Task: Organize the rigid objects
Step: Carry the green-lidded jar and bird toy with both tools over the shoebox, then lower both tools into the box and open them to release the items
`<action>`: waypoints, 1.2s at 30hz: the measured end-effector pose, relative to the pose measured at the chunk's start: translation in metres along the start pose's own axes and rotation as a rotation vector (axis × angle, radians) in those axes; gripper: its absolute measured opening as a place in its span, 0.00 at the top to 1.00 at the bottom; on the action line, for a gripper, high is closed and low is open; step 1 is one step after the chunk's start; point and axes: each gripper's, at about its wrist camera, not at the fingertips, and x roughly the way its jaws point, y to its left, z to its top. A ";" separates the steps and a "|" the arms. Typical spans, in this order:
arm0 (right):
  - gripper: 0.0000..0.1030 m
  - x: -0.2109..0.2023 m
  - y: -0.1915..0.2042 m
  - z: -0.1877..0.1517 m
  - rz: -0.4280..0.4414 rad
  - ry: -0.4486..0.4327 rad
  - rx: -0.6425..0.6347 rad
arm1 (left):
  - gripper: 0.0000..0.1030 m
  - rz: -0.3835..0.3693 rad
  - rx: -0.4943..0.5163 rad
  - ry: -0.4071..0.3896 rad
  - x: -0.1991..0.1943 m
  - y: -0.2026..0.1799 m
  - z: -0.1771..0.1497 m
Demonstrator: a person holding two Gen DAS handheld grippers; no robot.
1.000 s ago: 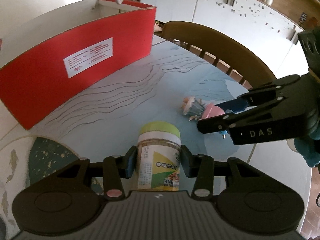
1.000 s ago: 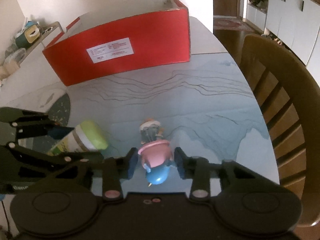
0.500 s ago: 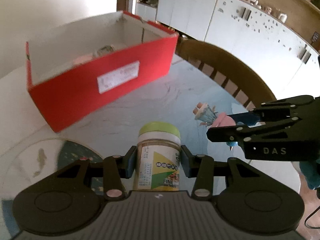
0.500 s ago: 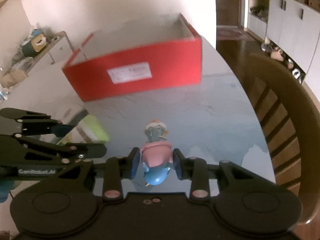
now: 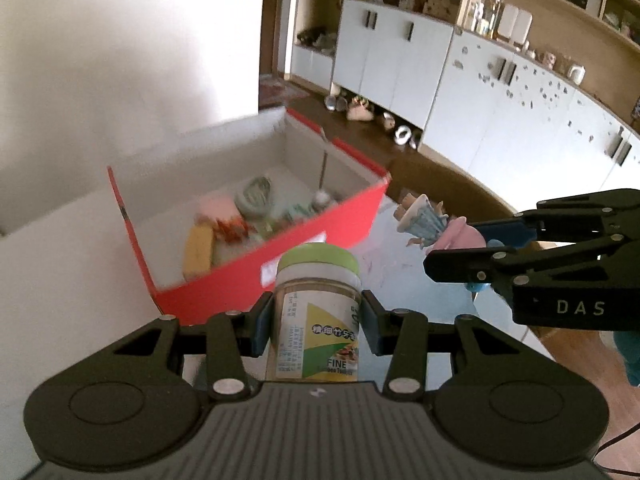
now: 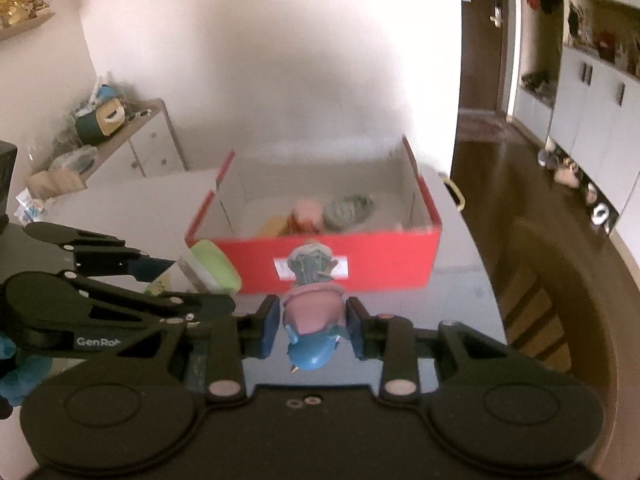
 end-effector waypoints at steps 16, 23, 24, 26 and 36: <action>0.66 0.038 -0.002 0.072 -0.049 -0.061 -0.061 | 0.57 0.123 -0.035 -0.039 0.021 0.043 0.068; 0.66 0.076 -0.015 0.086 -0.065 -0.034 -0.067 | 0.57 0.161 -0.058 0.007 0.058 0.054 0.083; 0.66 0.082 -0.018 0.088 -0.062 -0.027 -0.066 | 0.57 0.162 -0.060 0.017 0.065 0.055 0.084; 0.66 0.092 -0.023 0.089 -0.057 -0.012 -0.070 | 0.57 0.168 -0.067 0.039 0.077 0.059 0.086; 0.66 0.146 -0.041 0.092 -0.042 0.064 -0.087 | 0.57 0.219 -0.086 0.121 0.133 0.069 0.090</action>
